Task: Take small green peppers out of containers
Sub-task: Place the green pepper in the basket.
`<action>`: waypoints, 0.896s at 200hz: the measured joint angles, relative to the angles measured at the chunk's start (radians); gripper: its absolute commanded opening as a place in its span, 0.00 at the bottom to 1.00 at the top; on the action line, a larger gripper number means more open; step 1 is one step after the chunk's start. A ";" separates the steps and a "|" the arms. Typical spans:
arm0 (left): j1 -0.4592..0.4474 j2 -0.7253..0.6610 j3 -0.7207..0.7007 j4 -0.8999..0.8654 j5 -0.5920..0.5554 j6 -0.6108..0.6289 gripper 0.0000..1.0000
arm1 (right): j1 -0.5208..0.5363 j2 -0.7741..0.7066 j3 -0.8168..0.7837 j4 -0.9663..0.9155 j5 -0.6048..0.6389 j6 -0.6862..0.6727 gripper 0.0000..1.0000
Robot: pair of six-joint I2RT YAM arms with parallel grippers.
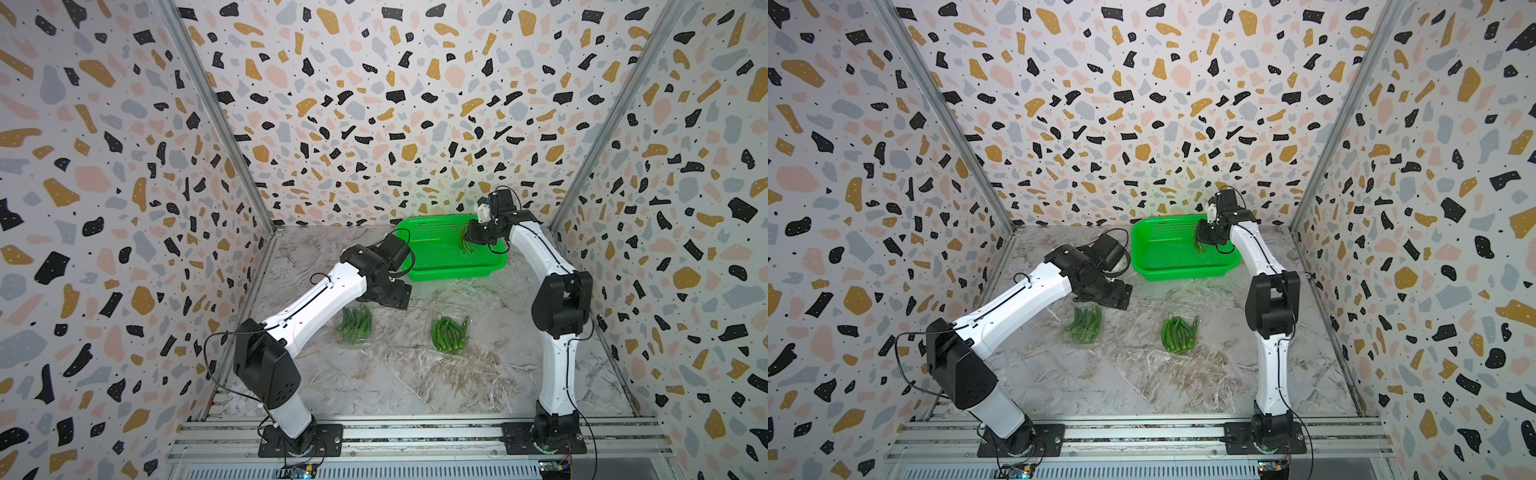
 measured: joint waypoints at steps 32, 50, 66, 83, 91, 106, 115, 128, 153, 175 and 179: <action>0.001 0.000 -0.001 -0.002 0.013 -0.001 0.94 | -0.005 0.153 0.046 -0.017 0.028 0.018 0.26; 0.001 0.000 -0.003 -0.002 0.015 -0.001 0.96 | -0.005 0.166 0.043 -0.052 0.035 0.019 0.51; 0.001 0.000 -0.005 -0.002 0.019 -0.001 0.99 | -0.004 0.135 0.032 -0.060 0.039 0.015 0.60; 0.001 0.000 -0.005 -0.002 0.022 -0.001 0.99 | -0.002 0.058 0.015 -0.079 0.043 0.009 0.65; 0.001 0.000 -0.005 -0.001 0.023 -0.001 0.99 | 0.001 0.011 0.014 -0.093 0.045 0.006 0.67; 0.002 0.000 -0.004 -0.001 0.025 -0.001 0.99 | 0.011 -0.099 0.014 -0.121 0.047 -0.004 0.68; 0.002 0.001 -0.001 -0.001 0.026 -0.001 0.99 | 0.023 -0.170 0.014 -0.141 0.051 -0.016 0.68; 0.004 0.007 0.011 -0.001 0.027 -0.001 0.99 | 0.050 -0.273 -0.003 -0.165 0.055 -0.032 0.69; 0.005 0.018 0.023 0.011 0.032 -0.007 0.99 | 0.138 -0.473 -0.159 -0.187 0.055 -0.056 0.69; 0.005 0.022 0.023 0.022 0.039 -0.019 0.99 | 0.229 -0.606 -0.387 -0.198 0.047 -0.063 0.68; 0.005 0.022 0.023 0.024 0.041 -0.021 0.99 | 0.245 -0.623 -0.434 -0.200 0.044 -0.063 0.68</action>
